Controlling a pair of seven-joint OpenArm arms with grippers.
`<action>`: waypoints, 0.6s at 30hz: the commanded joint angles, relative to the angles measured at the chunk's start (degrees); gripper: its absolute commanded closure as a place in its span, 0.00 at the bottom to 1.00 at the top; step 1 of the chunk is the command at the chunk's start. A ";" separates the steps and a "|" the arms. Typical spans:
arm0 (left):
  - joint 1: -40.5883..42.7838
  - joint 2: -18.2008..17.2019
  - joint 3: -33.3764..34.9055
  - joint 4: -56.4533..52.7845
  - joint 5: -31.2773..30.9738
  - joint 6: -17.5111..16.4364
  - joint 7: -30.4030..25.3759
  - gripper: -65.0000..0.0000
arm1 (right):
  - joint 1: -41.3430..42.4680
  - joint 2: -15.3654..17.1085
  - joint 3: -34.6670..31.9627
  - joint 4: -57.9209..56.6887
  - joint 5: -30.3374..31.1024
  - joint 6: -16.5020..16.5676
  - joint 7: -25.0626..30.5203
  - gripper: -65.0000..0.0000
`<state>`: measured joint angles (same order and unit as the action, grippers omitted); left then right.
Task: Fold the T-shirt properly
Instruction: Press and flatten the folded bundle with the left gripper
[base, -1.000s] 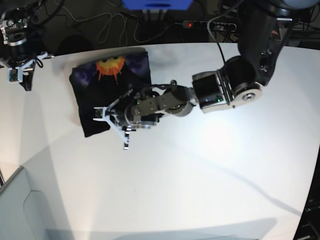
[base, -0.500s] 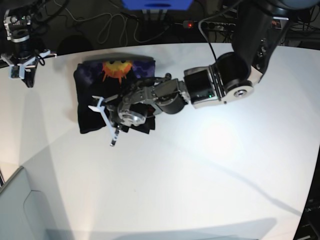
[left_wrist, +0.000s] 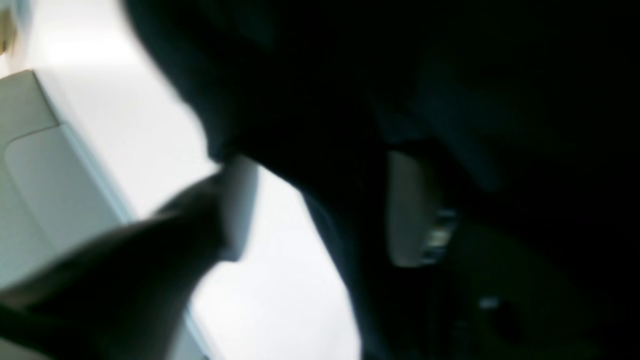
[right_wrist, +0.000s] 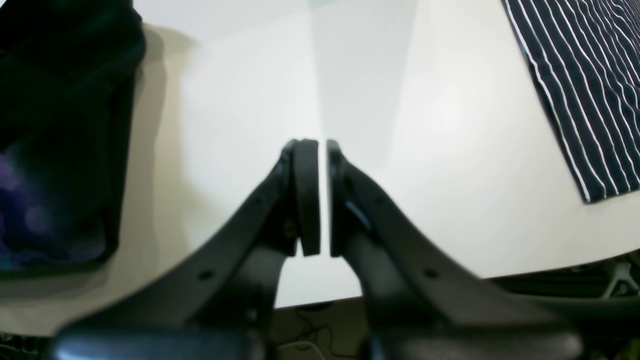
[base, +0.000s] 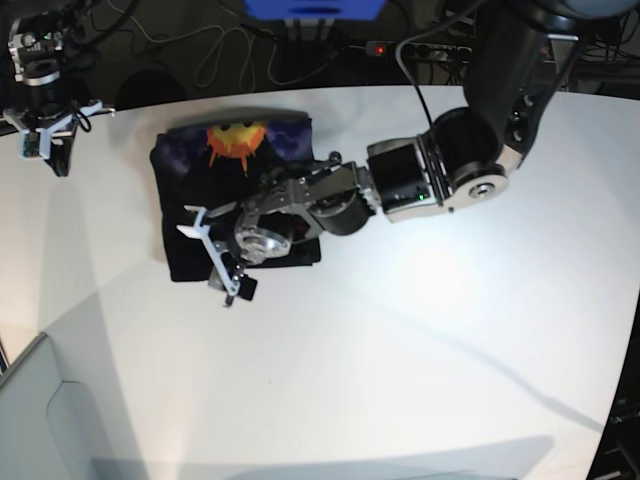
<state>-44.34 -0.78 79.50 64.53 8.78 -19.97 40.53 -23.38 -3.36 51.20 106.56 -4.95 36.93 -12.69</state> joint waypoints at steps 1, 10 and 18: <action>-0.89 0.12 -1.22 0.21 -0.73 -0.91 1.09 0.24 | -0.14 0.41 0.18 1.08 0.77 0.39 1.48 1.00; -0.72 -1.55 -12.74 7.78 4.02 -1.09 1.00 0.16 | -0.23 0.41 0.18 1.08 0.77 0.39 1.48 1.00; -0.37 -2.78 -21.88 14.72 8.15 -1.18 1.36 0.16 | -1.20 -1.79 -0.34 2.40 0.77 0.39 1.48 1.00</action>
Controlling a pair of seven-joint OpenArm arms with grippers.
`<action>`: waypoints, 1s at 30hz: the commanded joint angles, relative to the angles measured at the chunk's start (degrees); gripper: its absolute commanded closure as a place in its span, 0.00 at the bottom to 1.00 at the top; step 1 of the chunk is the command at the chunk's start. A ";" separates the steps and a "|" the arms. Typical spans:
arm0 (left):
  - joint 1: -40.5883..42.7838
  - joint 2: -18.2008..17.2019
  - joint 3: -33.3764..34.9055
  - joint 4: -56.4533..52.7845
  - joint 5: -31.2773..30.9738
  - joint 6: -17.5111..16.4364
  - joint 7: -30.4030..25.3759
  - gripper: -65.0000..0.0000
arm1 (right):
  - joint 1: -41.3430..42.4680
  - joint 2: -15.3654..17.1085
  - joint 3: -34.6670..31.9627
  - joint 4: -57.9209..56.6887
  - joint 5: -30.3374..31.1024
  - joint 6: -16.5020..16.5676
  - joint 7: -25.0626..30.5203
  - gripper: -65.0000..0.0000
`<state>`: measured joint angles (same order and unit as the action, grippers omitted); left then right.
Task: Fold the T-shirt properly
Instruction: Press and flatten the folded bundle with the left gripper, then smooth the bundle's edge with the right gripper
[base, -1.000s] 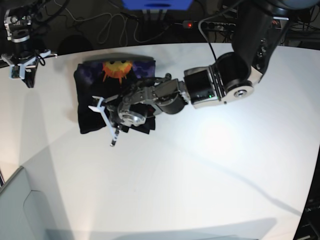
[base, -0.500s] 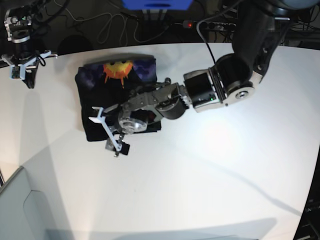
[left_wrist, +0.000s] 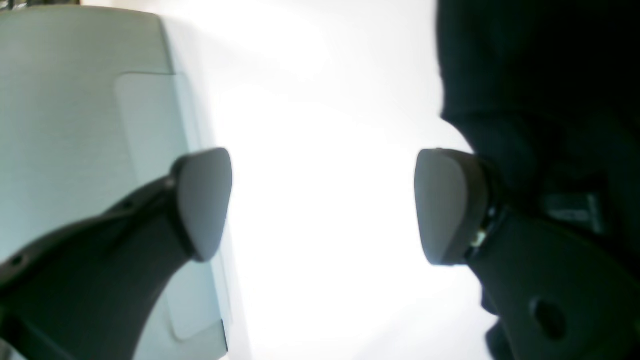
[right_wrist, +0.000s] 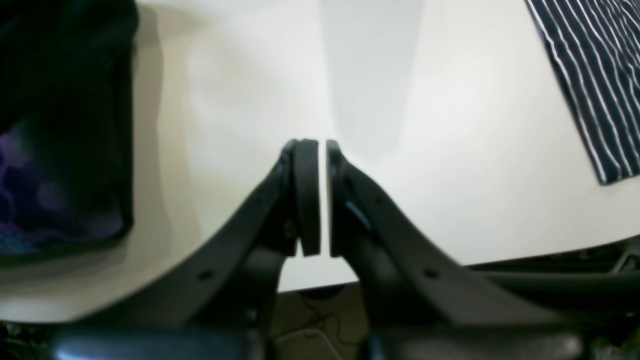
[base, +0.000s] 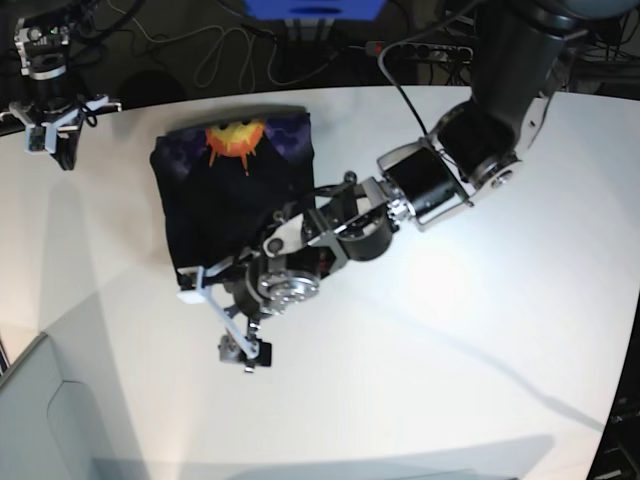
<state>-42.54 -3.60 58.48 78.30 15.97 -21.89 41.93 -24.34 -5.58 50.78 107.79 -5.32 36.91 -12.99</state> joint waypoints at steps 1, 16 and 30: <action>-1.81 -0.84 -2.26 2.44 0.96 0.83 -0.04 0.16 | -0.67 0.35 -0.37 1.62 1.15 0.41 1.79 1.00; 21.31 -17.55 -47.36 23.54 0.43 0.40 3.65 0.16 | 1.52 3.69 -21.64 4.34 1.15 0.41 1.79 1.00; 48.83 -12.98 -82.08 24.86 -0.01 0.31 3.39 0.16 | 16.65 12.49 -46.43 -5.15 1.15 0.41 -13.42 1.00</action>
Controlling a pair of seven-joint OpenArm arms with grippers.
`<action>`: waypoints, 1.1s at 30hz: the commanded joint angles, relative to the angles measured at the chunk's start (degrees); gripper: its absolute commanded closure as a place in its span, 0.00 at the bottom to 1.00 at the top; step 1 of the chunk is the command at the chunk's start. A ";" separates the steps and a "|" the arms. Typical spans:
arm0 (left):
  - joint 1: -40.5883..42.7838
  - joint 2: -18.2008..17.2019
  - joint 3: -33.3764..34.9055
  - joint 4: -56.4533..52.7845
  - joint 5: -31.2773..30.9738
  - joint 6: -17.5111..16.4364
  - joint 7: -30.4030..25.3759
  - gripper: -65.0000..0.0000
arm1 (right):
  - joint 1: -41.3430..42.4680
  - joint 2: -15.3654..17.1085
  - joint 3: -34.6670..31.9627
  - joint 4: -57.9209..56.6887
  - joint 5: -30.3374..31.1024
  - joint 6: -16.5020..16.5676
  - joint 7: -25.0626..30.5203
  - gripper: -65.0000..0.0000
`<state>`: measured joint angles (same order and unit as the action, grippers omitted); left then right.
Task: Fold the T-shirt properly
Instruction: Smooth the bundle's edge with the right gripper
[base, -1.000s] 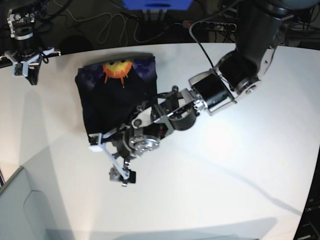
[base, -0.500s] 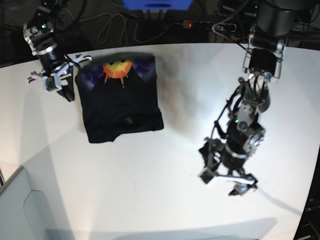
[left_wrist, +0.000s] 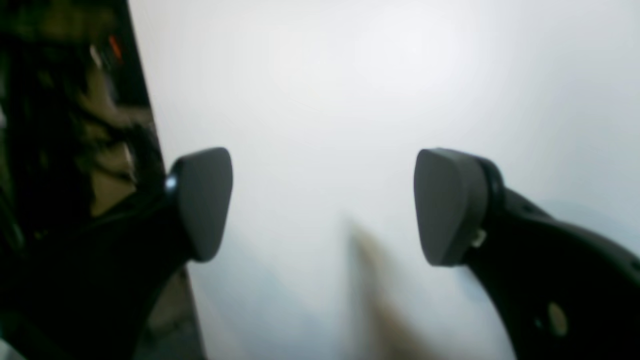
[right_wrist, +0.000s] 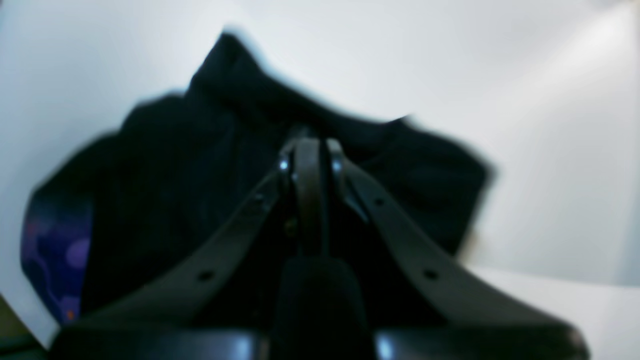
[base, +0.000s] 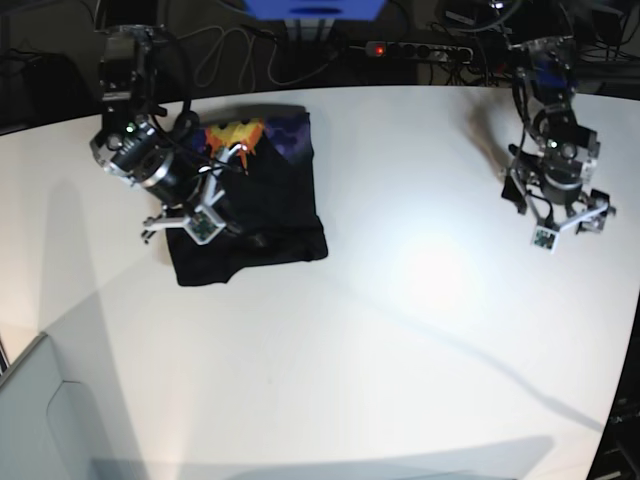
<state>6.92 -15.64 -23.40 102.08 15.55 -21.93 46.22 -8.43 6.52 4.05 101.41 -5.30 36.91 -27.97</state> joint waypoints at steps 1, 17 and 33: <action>0.34 -0.32 -2.23 1.17 -0.47 0.35 -0.63 0.16 | 1.70 0.82 -1.46 -0.44 1.12 0.41 1.55 1.00; 14.05 2.85 -26.14 12.51 -21.57 0.35 -0.46 0.16 | 10.93 -0.68 -12.98 -12.31 1.21 0.41 1.99 1.00; 28.29 7.07 -47.24 12.16 -42.32 0.35 -0.46 0.16 | 22.45 -1.29 -12.80 -31.91 1.30 -4.07 10.16 1.00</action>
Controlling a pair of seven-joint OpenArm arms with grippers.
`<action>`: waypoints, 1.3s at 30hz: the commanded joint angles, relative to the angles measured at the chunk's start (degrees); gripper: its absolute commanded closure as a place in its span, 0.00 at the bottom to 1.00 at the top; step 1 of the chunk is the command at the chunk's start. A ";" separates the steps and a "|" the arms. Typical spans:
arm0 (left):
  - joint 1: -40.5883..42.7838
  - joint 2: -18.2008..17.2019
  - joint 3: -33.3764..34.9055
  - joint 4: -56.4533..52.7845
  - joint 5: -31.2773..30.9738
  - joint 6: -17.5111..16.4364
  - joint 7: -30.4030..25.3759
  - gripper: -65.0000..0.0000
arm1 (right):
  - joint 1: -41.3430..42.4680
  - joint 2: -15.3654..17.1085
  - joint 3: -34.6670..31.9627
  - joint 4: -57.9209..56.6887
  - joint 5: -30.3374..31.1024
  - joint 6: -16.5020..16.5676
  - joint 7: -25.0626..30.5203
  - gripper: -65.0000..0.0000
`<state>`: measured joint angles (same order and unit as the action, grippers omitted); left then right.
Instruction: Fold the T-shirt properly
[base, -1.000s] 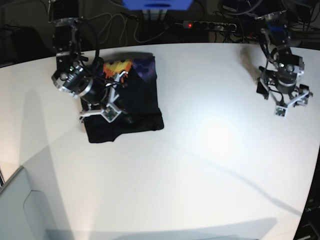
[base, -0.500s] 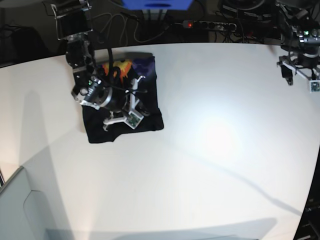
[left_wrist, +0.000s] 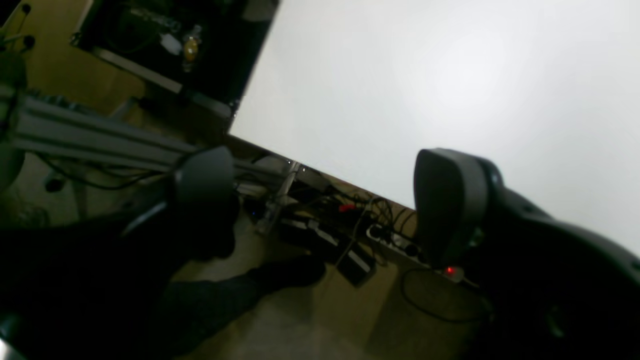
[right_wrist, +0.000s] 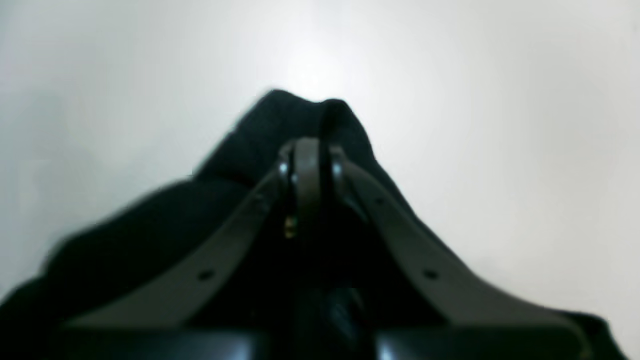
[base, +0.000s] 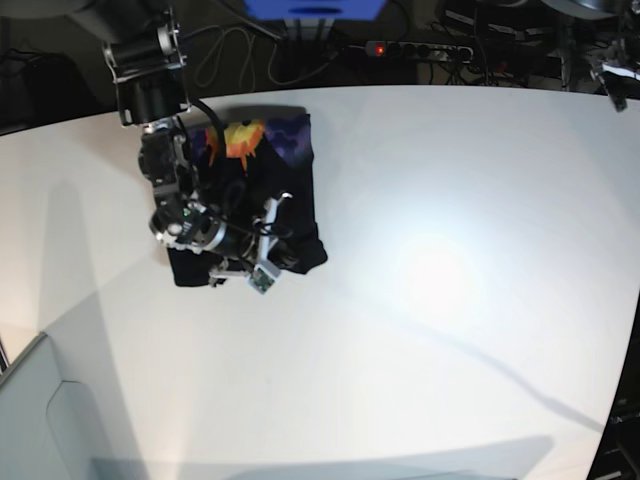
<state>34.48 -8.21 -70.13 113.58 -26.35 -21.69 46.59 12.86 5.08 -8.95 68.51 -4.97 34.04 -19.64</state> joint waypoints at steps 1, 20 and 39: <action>1.43 0.08 -1.30 0.66 -1.30 0.11 -0.83 0.16 | 0.98 0.24 0.38 1.25 0.97 -2.26 2.63 1.00; 4.69 5.00 -2.18 -12.26 -3.32 0.02 -0.83 0.20 | -34.97 -0.82 26.84 44.15 1.06 -3.14 4.21 1.00; 2.05 3.33 17.86 -39.16 6.61 0.11 -17.53 0.85 | -64.34 -3.98 29.48 40.90 1.15 -3.23 4.47 1.00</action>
<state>36.27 -4.29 -51.90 73.65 -18.79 -21.45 29.76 -50.70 0.69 19.97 108.55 -4.19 30.79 -16.23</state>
